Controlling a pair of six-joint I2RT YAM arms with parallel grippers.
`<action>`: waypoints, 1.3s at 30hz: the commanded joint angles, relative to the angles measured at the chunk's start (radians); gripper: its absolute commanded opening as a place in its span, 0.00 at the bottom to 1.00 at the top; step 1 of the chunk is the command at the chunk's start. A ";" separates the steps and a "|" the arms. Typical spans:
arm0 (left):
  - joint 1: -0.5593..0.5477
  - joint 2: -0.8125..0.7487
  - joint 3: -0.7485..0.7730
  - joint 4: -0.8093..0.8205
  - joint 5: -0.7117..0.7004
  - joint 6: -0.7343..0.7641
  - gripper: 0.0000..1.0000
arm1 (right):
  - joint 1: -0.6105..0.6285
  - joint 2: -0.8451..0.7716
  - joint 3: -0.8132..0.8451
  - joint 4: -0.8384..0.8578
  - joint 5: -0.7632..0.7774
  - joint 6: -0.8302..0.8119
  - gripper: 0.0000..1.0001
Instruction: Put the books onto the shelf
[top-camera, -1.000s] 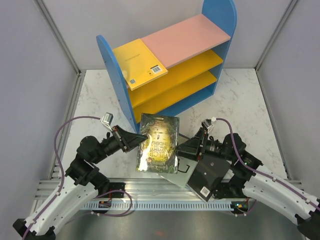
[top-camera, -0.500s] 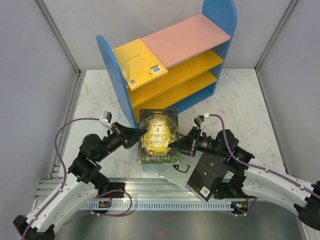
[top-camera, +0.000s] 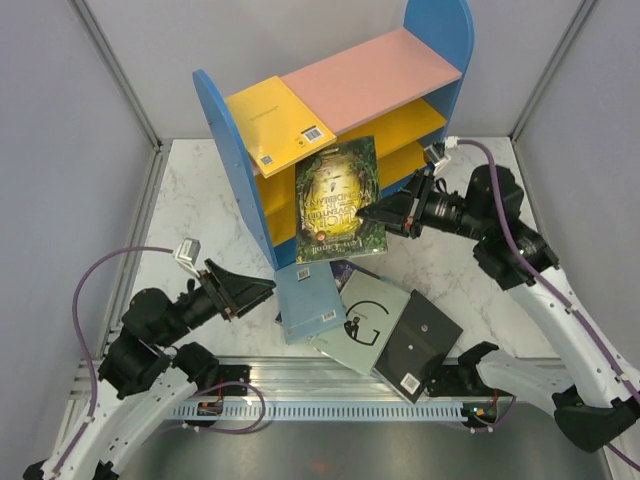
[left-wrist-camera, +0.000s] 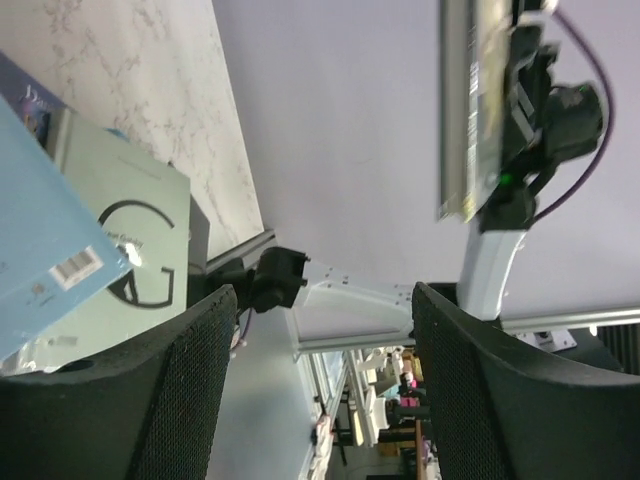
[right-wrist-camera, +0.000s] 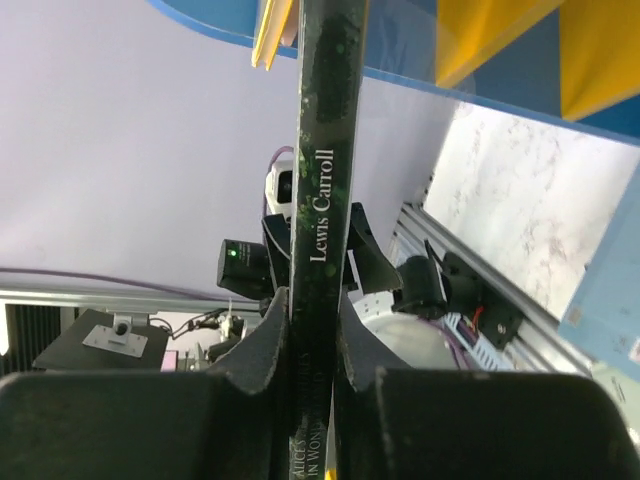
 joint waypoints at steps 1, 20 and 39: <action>-0.004 -0.108 0.020 -0.261 -0.022 0.071 0.74 | -0.072 0.058 0.306 0.006 -0.158 -0.105 0.00; -0.018 -0.248 0.147 -0.575 -0.164 0.126 0.78 | -0.451 0.198 0.632 -0.137 -0.543 -0.047 0.00; -0.023 -0.102 0.125 -0.454 -0.096 0.190 0.75 | -0.389 0.671 1.145 0.169 -0.283 0.168 0.00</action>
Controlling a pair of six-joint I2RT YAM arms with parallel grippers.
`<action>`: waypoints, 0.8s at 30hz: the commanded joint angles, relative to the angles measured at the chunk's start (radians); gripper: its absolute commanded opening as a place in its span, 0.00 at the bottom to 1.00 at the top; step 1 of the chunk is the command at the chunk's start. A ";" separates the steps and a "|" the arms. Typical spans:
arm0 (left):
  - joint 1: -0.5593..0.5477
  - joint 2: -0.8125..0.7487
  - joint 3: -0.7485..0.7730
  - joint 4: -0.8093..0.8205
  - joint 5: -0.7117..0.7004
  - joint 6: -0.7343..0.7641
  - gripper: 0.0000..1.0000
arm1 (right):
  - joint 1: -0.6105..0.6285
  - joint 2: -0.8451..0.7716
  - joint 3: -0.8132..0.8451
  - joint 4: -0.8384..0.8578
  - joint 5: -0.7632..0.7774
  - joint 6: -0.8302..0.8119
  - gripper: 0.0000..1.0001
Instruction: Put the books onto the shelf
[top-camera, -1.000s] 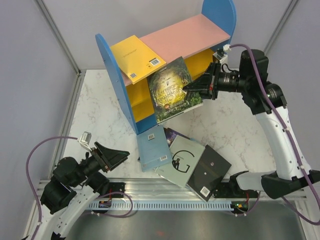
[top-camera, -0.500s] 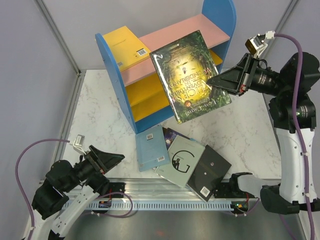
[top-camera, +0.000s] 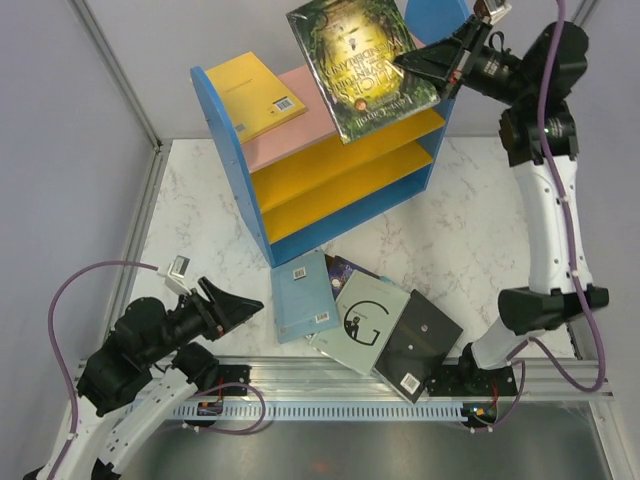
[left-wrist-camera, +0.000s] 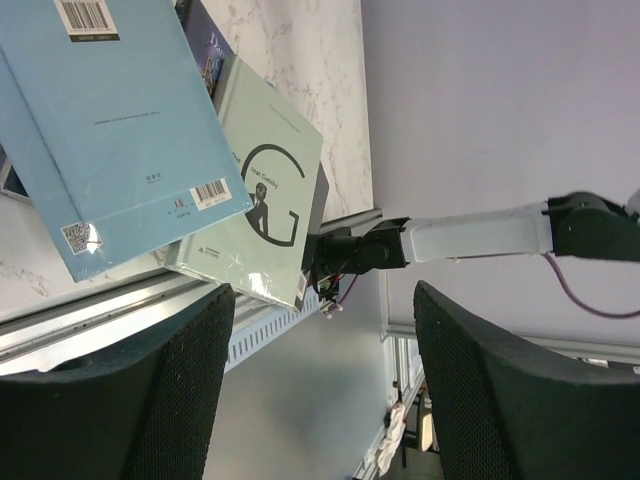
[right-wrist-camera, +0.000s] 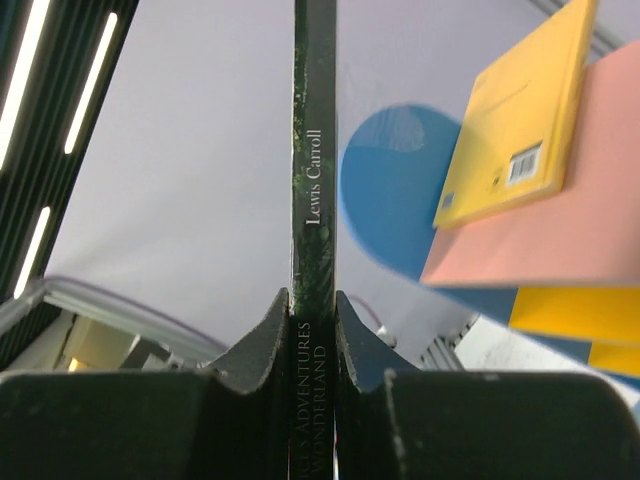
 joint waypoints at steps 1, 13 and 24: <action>-0.006 0.016 0.016 0.048 0.011 0.056 0.75 | 0.061 0.130 0.207 0.127 0.140 0.060 0.00; -0.006 0.133 0.085 0.055 0.017 0.141 0.75 | 0.299 0.462 0.381 0.122 0.366 -0.023 0.00; -0.006 0.177 0.128 0.032 0.034 0.214 0.74 | 0.406 0.595 0.427 0.142 0.482 -0.058 0.03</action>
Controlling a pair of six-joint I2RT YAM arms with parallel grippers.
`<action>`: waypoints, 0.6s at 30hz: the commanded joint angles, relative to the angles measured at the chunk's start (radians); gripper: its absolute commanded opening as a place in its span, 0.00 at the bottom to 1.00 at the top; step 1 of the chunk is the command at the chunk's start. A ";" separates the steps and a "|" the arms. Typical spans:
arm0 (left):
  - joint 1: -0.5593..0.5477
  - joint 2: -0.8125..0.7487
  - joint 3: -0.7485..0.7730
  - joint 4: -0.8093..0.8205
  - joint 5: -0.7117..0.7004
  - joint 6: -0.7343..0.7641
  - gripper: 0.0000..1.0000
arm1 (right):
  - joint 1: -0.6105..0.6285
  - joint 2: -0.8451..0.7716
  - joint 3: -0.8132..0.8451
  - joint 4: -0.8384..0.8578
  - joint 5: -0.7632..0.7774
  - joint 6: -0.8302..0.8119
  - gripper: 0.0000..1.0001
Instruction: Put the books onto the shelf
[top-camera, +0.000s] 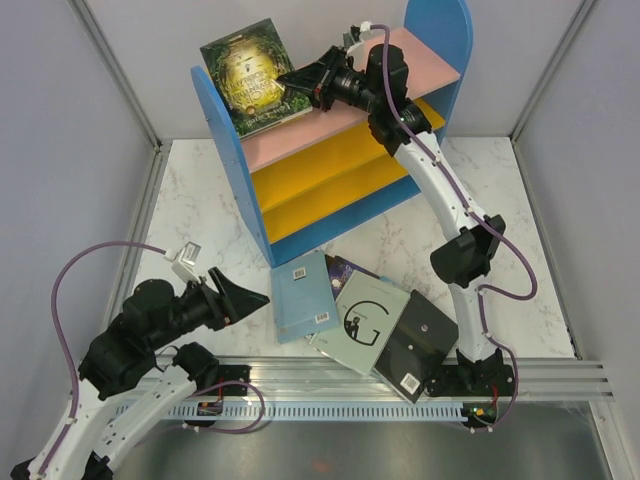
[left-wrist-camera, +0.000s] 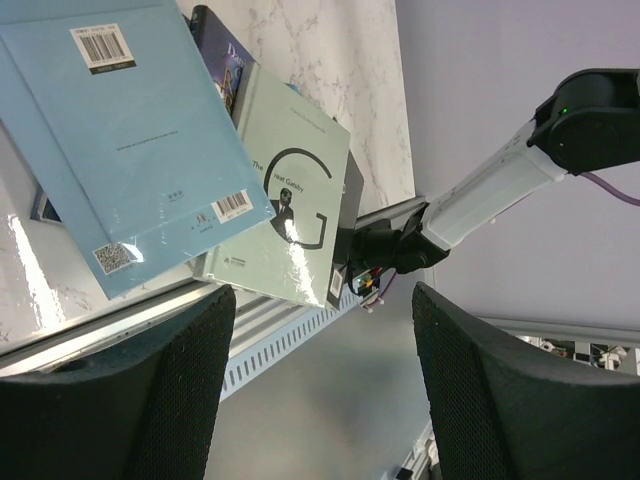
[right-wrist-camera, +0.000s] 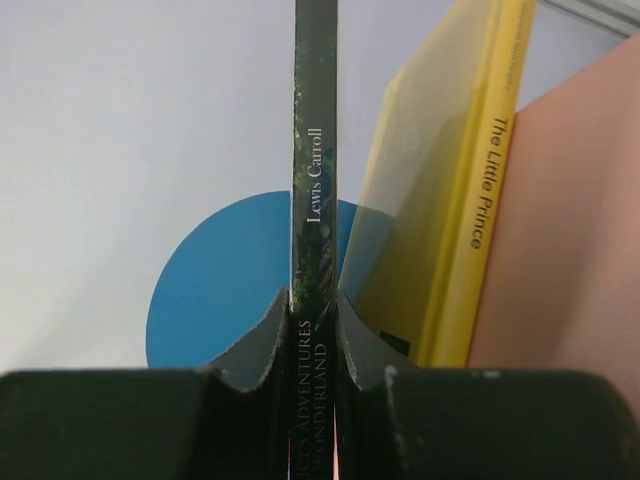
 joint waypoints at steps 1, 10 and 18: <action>-0.004 0.027 0.073 0.004 0.013 0.084 0.74 | 0.020 -0.012 0.061 0.099 0.069 -0.046 0.07; -0.006 0.067 0.095 -0.018 0.004 0.113 0.74 | 0.023 -0.128 -0.056 0.028 0.066 -0.160 0.86; -0.006 0.072 0.079 -0.009 0.015 0.095 0.72 | -0.054 -0.272 -0.172 -0.134 0.070 -0.295 0.98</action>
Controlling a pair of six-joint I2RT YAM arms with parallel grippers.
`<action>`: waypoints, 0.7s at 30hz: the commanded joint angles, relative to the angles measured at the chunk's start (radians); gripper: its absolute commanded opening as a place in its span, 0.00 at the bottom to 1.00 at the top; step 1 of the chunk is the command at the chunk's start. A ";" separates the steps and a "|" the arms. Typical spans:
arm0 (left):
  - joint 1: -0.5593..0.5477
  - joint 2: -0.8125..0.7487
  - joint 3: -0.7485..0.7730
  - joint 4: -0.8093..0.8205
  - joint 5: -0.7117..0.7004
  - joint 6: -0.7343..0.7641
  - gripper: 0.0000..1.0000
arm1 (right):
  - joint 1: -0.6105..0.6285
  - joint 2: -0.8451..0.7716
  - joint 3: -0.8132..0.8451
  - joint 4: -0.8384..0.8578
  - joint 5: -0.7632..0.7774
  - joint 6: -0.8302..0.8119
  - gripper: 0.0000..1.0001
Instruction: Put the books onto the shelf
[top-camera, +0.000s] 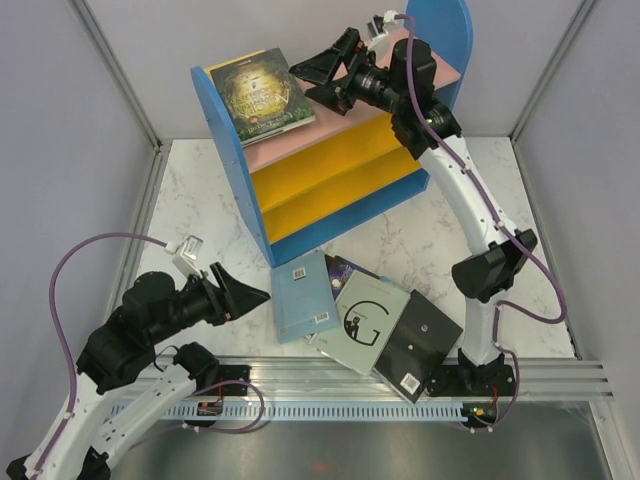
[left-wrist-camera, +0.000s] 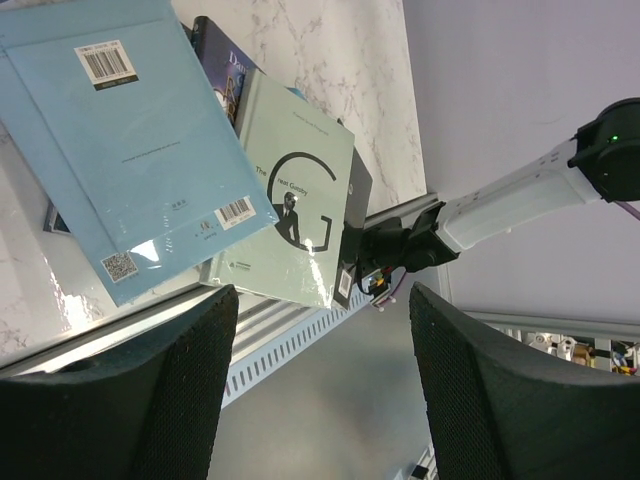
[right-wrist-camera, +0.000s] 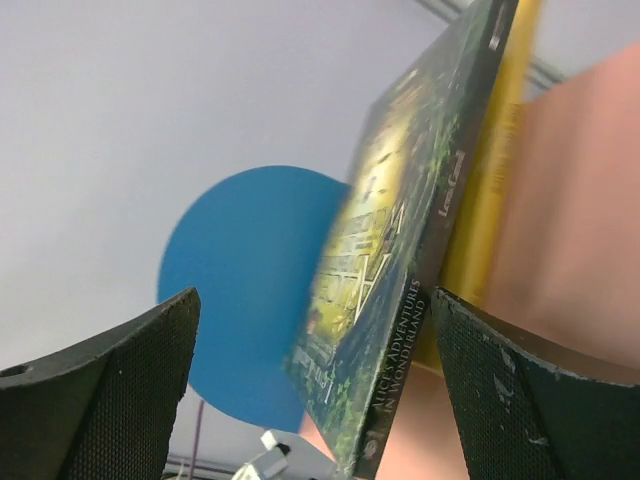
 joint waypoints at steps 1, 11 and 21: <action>-0.006 -0.005 0.004 0.004 0.017 0.024 0.72 | -0.052 -0.101 -0.050 -0.115 0.017 -0.116 0.98; -0.006 -0.003 -0.016 0.009 0.009 0.009 0.72 | -0.102 -0.231 -0.151 -0.323 0.042 -0.306 0.98; -0.006 -0.002 -0.131 -0.010 -0.008 0.006 0.95 | -0.108 -0.783 -0.798 -0.184 0.044 -0.375 0.98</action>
